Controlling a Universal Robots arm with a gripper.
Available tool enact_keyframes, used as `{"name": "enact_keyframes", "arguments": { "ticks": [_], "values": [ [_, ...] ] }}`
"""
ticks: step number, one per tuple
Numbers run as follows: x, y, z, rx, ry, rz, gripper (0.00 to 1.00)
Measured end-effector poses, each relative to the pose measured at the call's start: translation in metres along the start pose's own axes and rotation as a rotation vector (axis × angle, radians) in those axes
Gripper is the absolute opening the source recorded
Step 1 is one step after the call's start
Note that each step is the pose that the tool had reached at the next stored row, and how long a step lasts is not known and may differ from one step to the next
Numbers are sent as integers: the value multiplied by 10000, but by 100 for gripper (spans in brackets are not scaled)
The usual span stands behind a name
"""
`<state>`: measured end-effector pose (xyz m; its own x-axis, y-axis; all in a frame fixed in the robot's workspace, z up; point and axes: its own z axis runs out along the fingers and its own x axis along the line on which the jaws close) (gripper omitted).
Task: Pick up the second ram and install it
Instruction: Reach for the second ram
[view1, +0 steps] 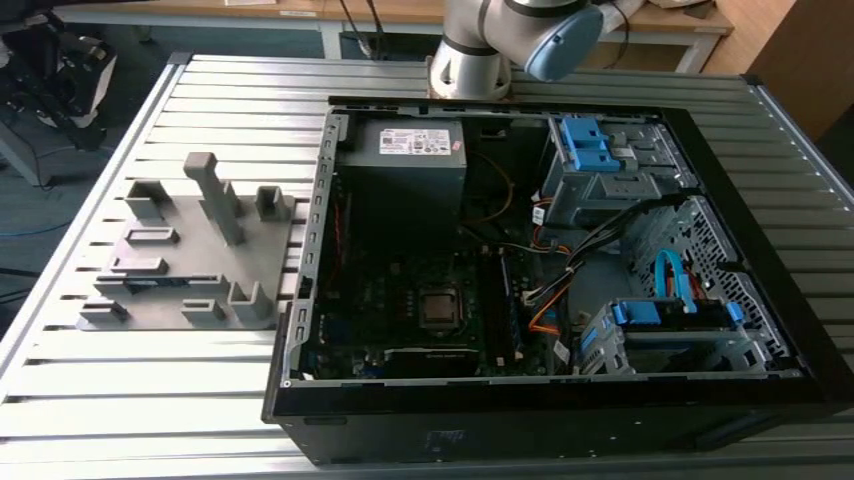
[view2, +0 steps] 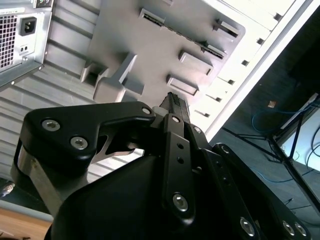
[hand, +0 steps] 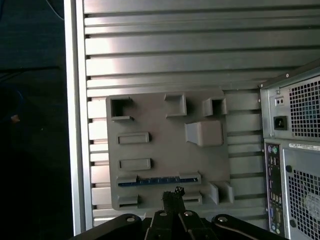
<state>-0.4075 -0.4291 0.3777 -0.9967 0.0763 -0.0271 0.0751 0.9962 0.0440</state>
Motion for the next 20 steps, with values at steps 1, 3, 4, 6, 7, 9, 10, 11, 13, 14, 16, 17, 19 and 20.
{"name": "enact_keyframes", "arguments": {
  "ticks": [1,3,4,6,7,9,10,11,13,14,16,17,19,20],
  "values": [
    [0,-2,19,1,0,0,10],
    [1,-6,53,6,0,-2,10],
    [1,-7,69,10,0,-2,10],
    [2,-9,100,16,-1,-1,10],
    [2,-10,115,17,-2,-2,10],
    [3,-12,140,22,-1,-2,10],
    [3,-13,152,24,-2,-2,10],
    [3,-14,163,26,-1,-2,10],
    [4,-15,183,27,-1,-2,10],
    [4,-16,192,27,-1,-2,10],
    [5,-18,213,27,-1,-2,10],
    [5,-19,222,27,-1,-2,10],
    [5,-21,239,26,-2,-2,10],
    [5,-22,247,27,-1,-2,10]
  ]
}}
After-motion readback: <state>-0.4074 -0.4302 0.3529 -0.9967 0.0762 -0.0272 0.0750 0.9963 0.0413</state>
